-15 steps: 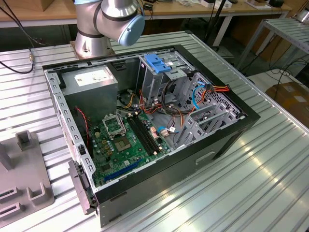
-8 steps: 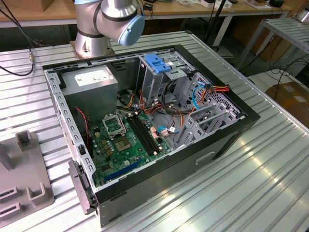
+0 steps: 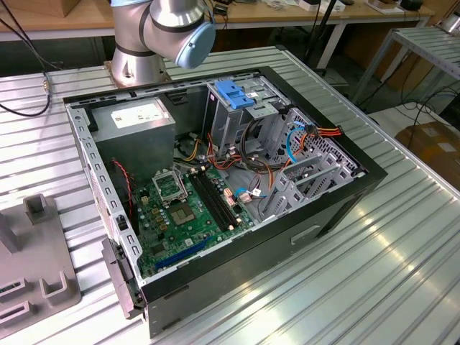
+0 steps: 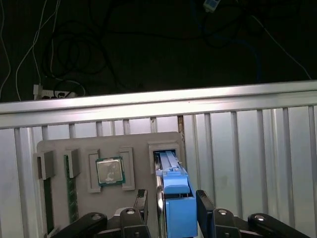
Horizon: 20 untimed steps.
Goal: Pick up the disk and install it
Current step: 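Pick up the disk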
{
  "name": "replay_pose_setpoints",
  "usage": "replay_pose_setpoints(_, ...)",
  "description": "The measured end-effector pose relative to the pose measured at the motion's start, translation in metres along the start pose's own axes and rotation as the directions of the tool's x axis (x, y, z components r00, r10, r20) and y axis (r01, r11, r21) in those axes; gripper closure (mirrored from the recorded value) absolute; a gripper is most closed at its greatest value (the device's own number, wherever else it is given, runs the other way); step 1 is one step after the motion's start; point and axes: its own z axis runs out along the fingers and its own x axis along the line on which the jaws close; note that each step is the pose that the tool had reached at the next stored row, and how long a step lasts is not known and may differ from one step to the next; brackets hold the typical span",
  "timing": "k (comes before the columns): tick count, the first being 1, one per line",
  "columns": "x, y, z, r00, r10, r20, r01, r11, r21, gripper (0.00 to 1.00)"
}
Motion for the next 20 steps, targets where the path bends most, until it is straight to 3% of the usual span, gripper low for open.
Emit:
replay_pose_setpoints(6, 0.0001, 0.0, 0.0125, 1.0, -0.001, 0.0001, 0.001, 1.0, 0.0, 0.49)
replay_pose_setpoints(9, 0.0001, 0.0, 0.0128, 1.0, -0.001, 0.0, 0.001, 1.0, -0.0002, 0.5)
replay_pose_setpoints(10, 0.0001, 0.0, 0.0128, 1.0, -0.001, 0.0, 0.001, 1.0, -0.0001, 0.58)
replay_pose_setpoints(20, 0.0, 0.0, 0.0135, 1.0, -0.001, -0.0002, 0.001, 1.0, -0.0001, 0.59)
